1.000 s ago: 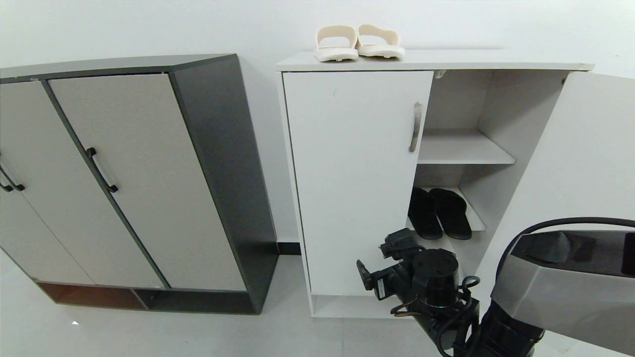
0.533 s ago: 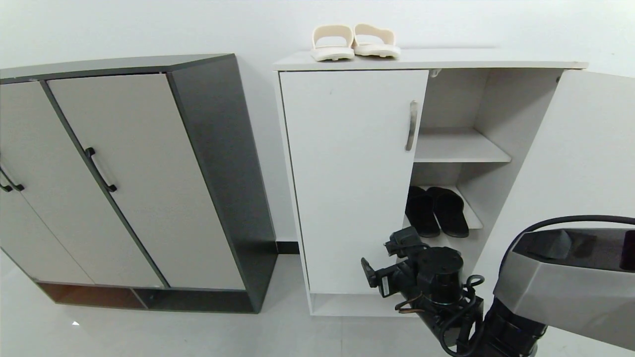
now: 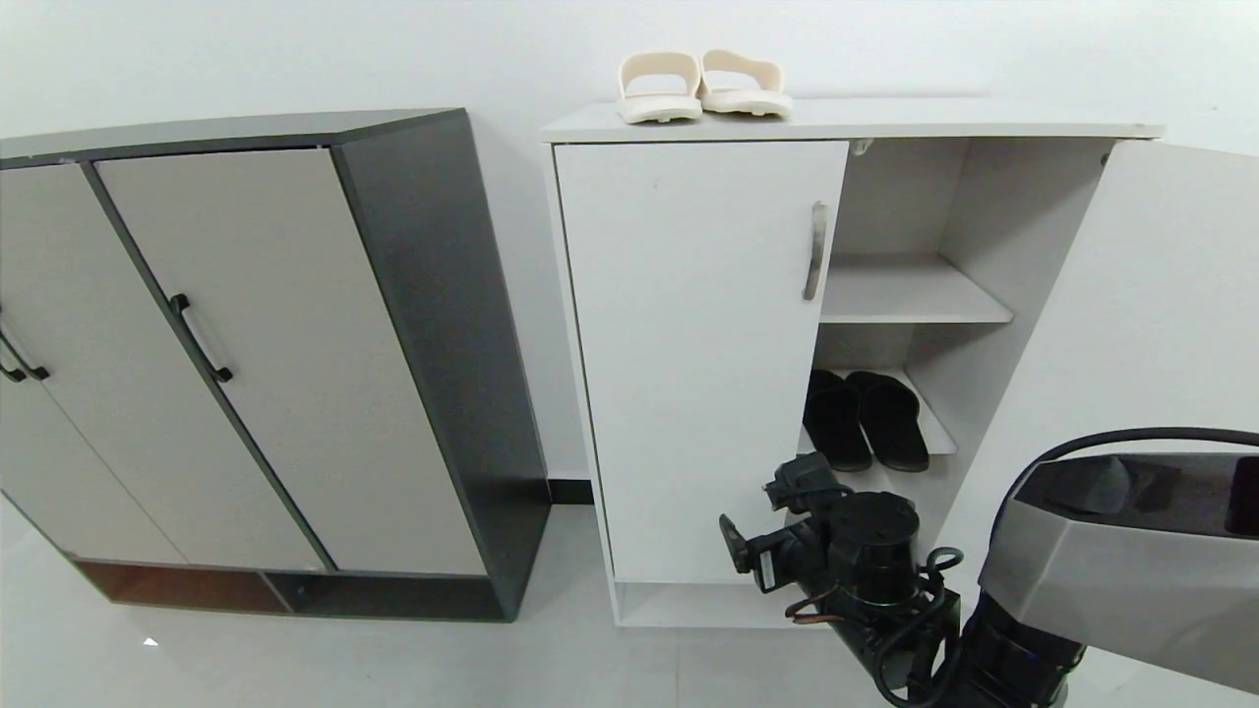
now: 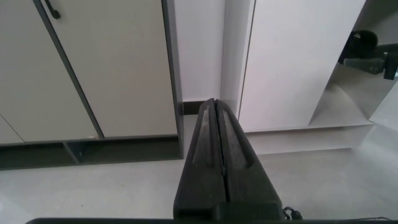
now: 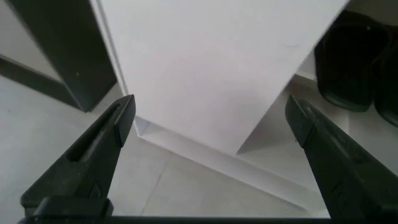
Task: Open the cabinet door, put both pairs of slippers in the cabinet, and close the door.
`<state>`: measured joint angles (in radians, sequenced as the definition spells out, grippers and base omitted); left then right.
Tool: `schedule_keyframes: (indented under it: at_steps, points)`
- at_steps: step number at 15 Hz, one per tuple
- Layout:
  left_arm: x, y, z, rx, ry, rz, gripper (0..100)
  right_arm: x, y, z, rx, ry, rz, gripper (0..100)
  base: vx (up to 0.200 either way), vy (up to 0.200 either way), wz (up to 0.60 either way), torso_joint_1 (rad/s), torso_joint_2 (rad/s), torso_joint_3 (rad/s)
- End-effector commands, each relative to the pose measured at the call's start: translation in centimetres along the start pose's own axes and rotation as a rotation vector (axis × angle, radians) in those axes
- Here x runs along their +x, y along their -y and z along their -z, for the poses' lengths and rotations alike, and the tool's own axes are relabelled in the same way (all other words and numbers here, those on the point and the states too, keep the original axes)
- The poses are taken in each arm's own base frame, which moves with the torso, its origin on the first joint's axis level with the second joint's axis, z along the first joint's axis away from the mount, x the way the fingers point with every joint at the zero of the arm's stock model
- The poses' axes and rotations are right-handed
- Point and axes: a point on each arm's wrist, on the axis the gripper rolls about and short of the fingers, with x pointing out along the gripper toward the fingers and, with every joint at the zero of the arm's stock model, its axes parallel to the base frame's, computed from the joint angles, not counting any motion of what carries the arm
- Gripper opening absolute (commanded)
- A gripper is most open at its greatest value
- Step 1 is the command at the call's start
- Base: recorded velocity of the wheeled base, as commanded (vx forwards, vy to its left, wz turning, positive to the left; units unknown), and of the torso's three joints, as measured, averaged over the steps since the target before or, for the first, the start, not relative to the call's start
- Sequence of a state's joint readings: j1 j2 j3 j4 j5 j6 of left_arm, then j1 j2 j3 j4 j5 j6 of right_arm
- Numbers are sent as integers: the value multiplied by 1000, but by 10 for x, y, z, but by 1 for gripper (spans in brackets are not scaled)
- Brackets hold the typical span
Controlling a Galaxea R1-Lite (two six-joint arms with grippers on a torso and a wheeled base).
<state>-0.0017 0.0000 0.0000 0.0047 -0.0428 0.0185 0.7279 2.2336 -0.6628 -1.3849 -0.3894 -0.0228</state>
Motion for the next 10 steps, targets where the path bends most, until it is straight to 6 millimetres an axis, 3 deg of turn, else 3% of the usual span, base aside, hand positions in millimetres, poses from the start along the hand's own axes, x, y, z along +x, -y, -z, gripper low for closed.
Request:
schedule_keyframes:
  at_steps: [1, 4, 10]
  points:
    - [0, 0, 0, 0, -1, 0, 0, 1, -1, 2, -2, -2, -2, 100, 0, 0, 0, 2, -212, -222]
    - [0, 0, 0, 0, -1, 0, 0, 0, -1, 2, -2, -2, -2, 100, 0, 0, 0, 23, -220, -341]
    - [0, 0, 0, 0, -1, 0, 0, 0, -1, 2, -2, -4, -2, 100, 0, 0, 0, 86, -506, -353]
